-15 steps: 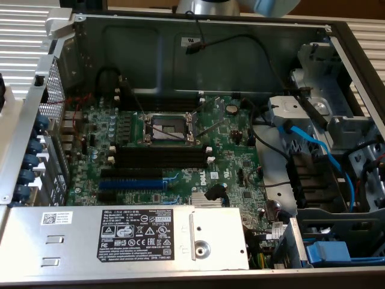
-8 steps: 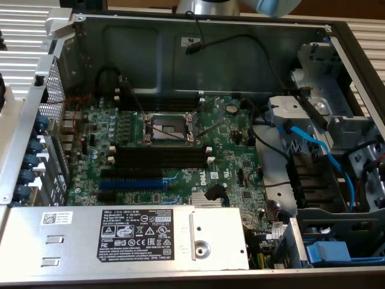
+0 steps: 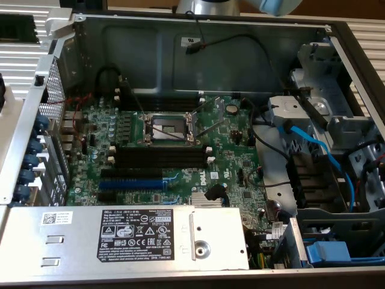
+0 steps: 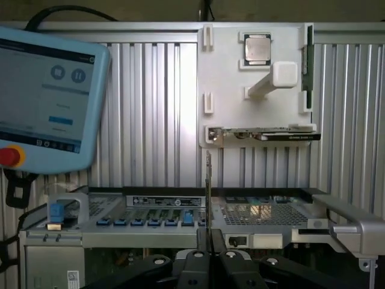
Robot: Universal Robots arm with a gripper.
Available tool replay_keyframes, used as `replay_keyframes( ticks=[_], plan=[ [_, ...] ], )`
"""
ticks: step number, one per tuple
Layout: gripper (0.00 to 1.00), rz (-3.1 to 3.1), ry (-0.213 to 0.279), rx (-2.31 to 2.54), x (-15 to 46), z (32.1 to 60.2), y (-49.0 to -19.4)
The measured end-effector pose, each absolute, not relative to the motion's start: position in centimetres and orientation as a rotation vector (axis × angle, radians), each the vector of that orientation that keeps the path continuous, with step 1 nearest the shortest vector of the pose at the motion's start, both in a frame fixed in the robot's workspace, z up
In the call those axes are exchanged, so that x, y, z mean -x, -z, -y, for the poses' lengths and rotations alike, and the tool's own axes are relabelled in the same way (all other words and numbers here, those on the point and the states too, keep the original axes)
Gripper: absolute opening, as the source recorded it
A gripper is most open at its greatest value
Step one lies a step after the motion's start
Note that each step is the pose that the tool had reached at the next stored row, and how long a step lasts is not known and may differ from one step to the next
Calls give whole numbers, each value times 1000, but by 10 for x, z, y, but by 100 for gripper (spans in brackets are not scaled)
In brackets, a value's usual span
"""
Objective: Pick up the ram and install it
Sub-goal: 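Pick up the ram and move it above insertion slot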
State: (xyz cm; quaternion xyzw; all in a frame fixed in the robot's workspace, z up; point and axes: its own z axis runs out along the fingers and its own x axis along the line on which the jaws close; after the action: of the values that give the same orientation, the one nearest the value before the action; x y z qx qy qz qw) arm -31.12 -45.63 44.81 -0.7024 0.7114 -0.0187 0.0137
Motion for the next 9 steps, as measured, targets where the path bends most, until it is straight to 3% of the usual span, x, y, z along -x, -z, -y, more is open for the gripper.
replay_keyframes(
  ticks=[9],
  plan=[
    [12, -2221, 46, 2194, 271, 459, -454]
  ],
)
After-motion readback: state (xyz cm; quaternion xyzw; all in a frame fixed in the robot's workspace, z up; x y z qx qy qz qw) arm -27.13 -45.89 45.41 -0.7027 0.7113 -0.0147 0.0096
